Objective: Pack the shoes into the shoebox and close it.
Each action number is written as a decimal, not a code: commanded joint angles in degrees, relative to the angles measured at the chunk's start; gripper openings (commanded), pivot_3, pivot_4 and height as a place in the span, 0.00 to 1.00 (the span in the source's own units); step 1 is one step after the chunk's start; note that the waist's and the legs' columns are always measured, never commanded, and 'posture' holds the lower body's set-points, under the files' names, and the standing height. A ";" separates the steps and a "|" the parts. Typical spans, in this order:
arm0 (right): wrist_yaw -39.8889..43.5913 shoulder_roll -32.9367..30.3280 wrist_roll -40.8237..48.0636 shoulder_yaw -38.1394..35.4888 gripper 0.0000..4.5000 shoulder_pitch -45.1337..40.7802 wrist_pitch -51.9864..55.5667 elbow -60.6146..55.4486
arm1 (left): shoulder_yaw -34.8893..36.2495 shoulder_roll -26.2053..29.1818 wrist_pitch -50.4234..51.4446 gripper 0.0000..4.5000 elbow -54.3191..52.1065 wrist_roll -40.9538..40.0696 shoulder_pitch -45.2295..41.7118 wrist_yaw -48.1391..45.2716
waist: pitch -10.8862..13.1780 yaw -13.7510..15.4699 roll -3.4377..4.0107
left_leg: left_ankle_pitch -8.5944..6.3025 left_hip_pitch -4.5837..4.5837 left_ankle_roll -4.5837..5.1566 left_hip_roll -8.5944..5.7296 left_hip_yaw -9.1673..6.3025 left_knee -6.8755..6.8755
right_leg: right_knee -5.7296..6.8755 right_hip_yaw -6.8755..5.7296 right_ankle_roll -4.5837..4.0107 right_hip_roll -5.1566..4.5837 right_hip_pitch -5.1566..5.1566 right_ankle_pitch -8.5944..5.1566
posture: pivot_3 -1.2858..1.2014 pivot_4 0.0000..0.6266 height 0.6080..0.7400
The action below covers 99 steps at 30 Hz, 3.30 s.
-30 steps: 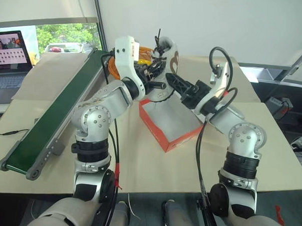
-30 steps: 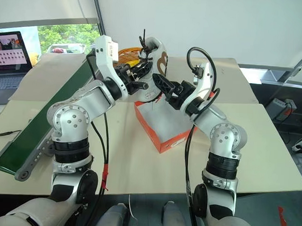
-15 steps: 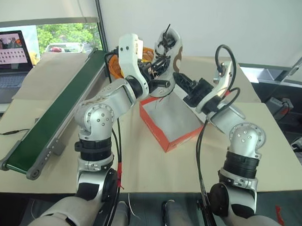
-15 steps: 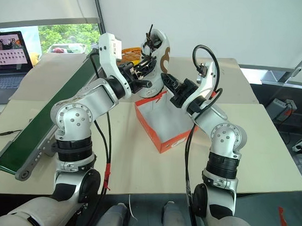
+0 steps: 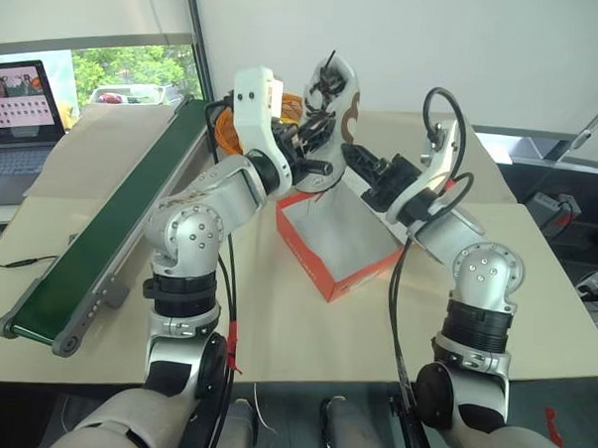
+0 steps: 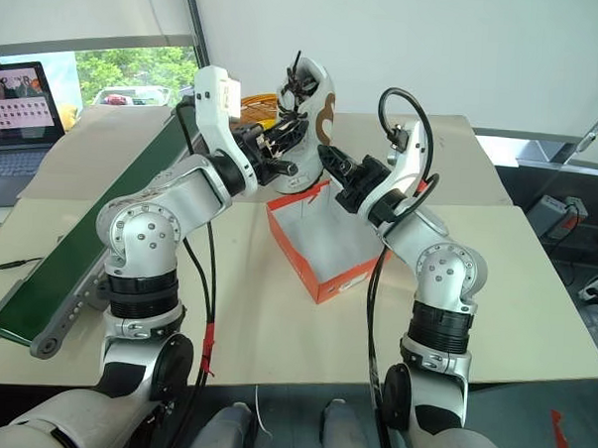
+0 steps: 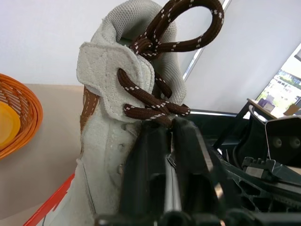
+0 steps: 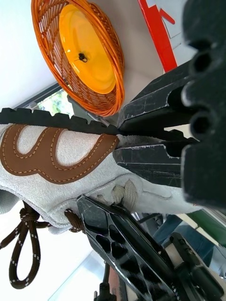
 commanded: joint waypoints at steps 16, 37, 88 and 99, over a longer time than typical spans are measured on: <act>23.77 -26.87 -13.23 20.97 0.02 -5.77 0.40 2.28 | -1.57 29.49 2.13 0.55 -7.59 0.40 10.37 -15.68 | 0.10 -0.18 0.16 | 0.00 0.02 0.01 0.01 0.05 -0.11 | -0.11 0.03 0.02 0.02 -0.03 -0.03 | 0.52 0.24 1.00; 49.98 -22.83 -42.33 37.62 0.02 -22.07 -31.70 52.04 | -0.91 24.47 3.74 0.55 -16.37 0.30 15.44 -10.73 | 0.11 -0.02 0.13 | 0.00 -0.07 -0.01 0.00 0.05 -0.07 | -0.21 0.03 0.02 -0.03 -0.04 -0.02 | 0.52 0.24 1.00; 50.48 -19.64 -28.97 14.90 0.86 -7.73 -4.56 1.65 | 2.45 25.58 -4.35 0.56 -12.16 8.00 21.37 -6.40 | 0.09 0.02 0.13 | 0.13 0.09 -0.24 0.01 -0.06 -0.08 | -0.06 -0.02 0.01 -0.01 0.10 0.00 | 0.52 0.24 1.00; 43.36 -15.61 -26.77 18.49 0.87 -0.14 -6.44 -3.29 | 8.86 29.26 -15.69 0.95 -5.44 14.72 31.26 -9.04 | 0.09 0.12 0.14 | 0.13 0.10 -0.24 0.01 -0.01 -0.08 | 0.00 0.02 0.00 -0.02 0.03 0.00 | 0.52 0.24 1.00</act>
